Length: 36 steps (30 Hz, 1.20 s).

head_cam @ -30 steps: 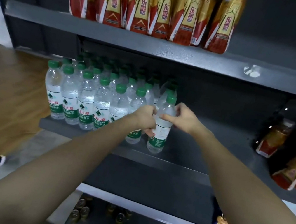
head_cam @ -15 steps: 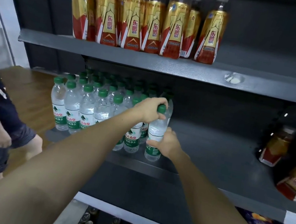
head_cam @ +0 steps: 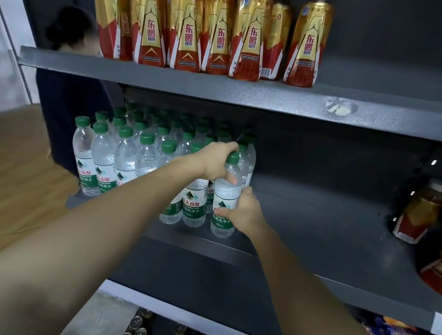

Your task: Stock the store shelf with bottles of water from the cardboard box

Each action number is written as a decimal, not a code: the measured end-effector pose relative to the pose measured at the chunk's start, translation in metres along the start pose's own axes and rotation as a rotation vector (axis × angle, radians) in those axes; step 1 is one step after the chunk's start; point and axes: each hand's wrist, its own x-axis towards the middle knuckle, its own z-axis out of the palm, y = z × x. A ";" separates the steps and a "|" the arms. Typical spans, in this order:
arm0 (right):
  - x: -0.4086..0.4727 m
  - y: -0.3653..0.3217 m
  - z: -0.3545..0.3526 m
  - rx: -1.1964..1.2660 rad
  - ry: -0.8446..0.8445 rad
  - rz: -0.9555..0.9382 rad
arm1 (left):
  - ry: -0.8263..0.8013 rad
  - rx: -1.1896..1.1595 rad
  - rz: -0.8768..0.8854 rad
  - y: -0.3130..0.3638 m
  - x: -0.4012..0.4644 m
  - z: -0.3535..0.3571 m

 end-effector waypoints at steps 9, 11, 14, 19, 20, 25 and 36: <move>-0.003 -0.013 0.011 -0.001 0.032 0.047 | -0.104 0.107 0.001 0.003 0.004 -0.004; -0.006 -0.017 0.014 -0.006 0.033 0.067 | -0.109 0.121 -0.011 0.002 0.003 -0.006; -0.008 -0.014 0.014 -0.013 0.033 0.058 | -0.077 0.169 -0.006 0.004 0.000 0.002; -0.012 -0.009 0.013 -0.015 0.058 0.045 | -0.031 0.192 -0.033 0.010 0.002 0.014; -0.012 -0.009 0.015 -0.015 0.063 0.048 | -0.027 0.188 -0.037 0.010 0.002 0.015; -0.018 -0.017 0.017 -0.057 0.075 0.080 | 0.046 0.173 -0.009 0.005 -0.005 0.019; -0.042 -0.045 0.001 -0.226 0.282 0.087 | 0.197 0.006 0.161 -0.026 -0.040 0.030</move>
